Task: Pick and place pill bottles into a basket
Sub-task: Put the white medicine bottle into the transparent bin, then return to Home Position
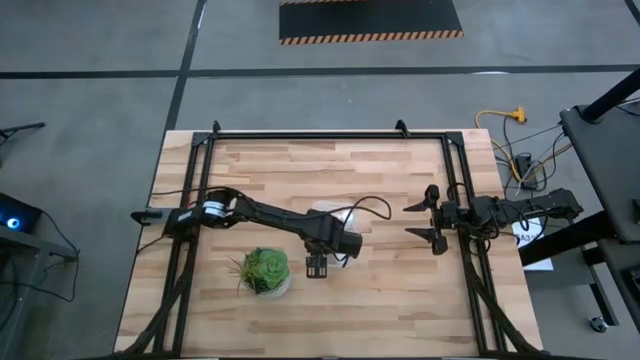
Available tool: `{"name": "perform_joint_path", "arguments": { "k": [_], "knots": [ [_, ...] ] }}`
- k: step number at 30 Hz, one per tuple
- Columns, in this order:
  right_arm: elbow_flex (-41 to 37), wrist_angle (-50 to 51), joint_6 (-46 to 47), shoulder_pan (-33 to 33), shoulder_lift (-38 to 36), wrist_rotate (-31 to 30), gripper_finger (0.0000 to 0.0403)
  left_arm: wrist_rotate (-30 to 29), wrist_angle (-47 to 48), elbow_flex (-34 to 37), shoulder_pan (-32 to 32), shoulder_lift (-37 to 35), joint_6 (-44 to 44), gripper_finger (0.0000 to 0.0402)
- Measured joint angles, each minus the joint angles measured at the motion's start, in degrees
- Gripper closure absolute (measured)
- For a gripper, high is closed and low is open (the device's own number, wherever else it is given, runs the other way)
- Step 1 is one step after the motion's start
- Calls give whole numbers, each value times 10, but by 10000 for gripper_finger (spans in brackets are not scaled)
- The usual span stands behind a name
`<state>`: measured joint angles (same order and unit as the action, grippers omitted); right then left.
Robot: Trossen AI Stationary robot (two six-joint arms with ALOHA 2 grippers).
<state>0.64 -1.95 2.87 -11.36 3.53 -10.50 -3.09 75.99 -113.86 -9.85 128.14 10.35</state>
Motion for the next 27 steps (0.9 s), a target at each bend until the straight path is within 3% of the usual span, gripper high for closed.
{"name": "perform_joint_path", "arguments": {
  "k": [3, 6, 13, 16, 20, 27],
  "knots": [
    [0, 0, 1, 0, 0, 0, 142, -2, 6, -9, 0, -1, -1, 121],
    [0, 0, 0, 0, 0, 0, 142, -2, 8, -16, 0, -13, -2, 96],
    [0, 0, 0, 0, 0, 0, 142, -3, -10, -19, 0, -84, -13, 89],
    [0, 0, 1, 0, 0, 0, 142, -5, -42, -16, 0, -125, -72, 88],
    [0, 0, 1, 0, 0, 0, 142, -7, -100, 4, 0, -185, -151, 87],
    [0, -1, 0, 0, 2, -1, 142, -16, -231, 14, 5, -241, -153, 87]
  ]
}}
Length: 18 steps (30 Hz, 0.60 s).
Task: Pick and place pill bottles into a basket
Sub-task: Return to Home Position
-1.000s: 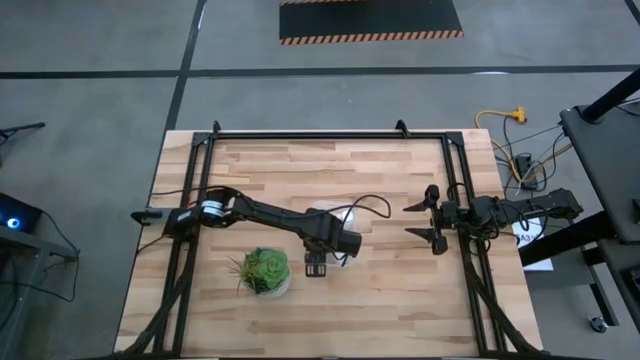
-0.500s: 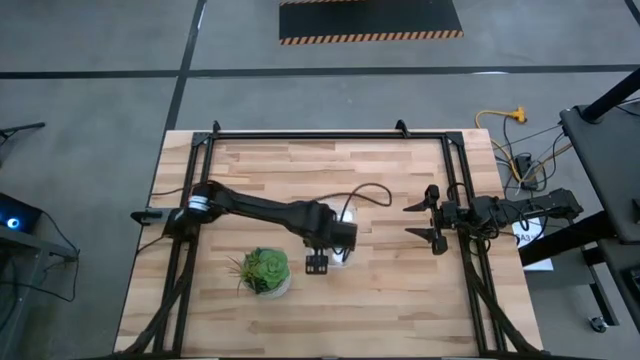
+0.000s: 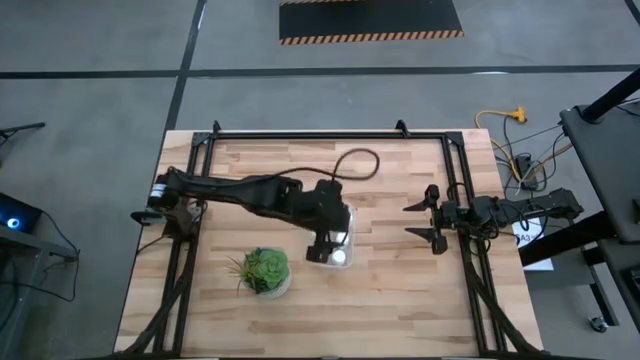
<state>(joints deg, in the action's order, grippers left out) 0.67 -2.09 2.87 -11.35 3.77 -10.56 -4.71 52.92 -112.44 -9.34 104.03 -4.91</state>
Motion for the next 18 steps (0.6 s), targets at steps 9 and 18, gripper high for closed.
{"name": "perform_joint_path", "arguments": {
  "k": [9, 18],
  "knots": [
    [0, 1, 0, 0, 5, 0, 142, 1, -114, -1, 0, -11, 0, 87],
    [0, 2, 0, 0, 5, 1, 142, 1, -19, 7, 3, -48, 17, 87]
  ]
}}
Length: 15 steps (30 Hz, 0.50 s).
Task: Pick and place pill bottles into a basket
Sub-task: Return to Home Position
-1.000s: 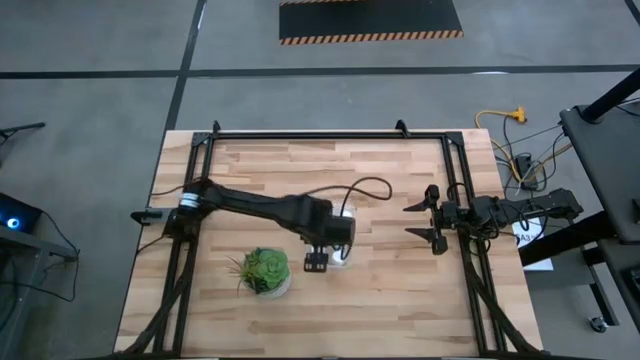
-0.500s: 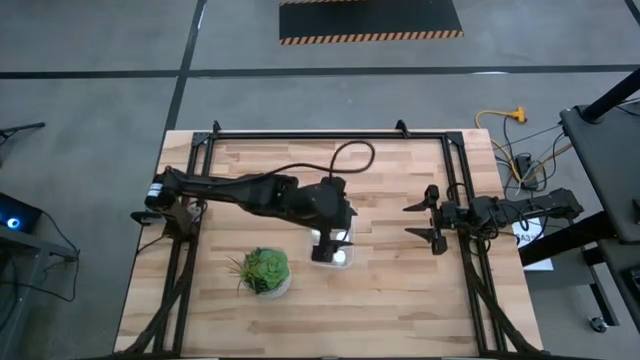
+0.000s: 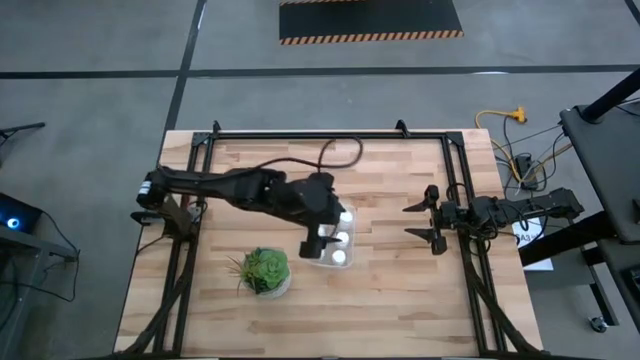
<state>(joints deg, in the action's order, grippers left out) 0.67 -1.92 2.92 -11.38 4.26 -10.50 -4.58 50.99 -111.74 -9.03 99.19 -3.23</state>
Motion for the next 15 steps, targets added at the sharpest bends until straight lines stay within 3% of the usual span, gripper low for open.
{"name": "perform_joint_path", "arguments": {
  "k": [7, 15],
  "knots": [
    [0, 0, -1, 0, 1, 0, 142, -2, -15, 54, 26, -84, 18, 87],
    [0, 0, -1, 0, 4, 0, 142, -5, -89, 231, 72, -256, 74, 87]
  ]
}}
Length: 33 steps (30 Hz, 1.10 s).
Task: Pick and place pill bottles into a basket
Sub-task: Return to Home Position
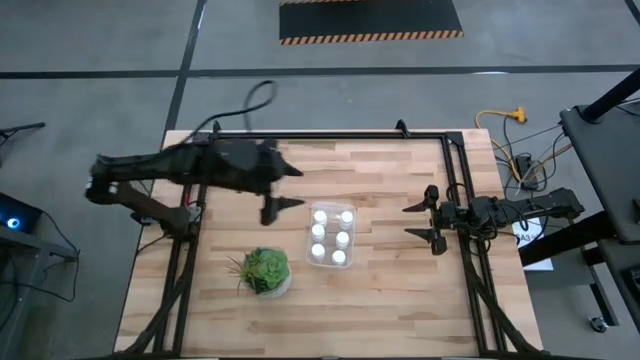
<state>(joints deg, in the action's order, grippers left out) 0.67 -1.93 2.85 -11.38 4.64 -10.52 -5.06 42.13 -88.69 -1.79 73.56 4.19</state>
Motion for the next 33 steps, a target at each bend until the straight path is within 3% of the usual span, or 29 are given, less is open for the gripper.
{"name": "perform_joint_path", "arguments": {
  "k": [10, 17, 22, 29, 33],
  "knots": [
    [0, 0, 1, 0, 0, 0, 142, 0, -221, 236, 3, -221, -16, 87],
    [0, 0, 0, 0, 0, 0, 142, 1, -263, 321, 3, -280, -15, 87],
    [0, 0, 0, 0, 0, 0, 142, 3, -301, 365, 3, -301, 38, 87],
    [0, 0, 0, 0, 0, 0, 142, 70, -517, 483, 2, -380, 17, 87],
    [0, 0, 0, 0, 0, 0, 142, 79, -557, 537, 2, -436, 10, 87]
  ]
}}
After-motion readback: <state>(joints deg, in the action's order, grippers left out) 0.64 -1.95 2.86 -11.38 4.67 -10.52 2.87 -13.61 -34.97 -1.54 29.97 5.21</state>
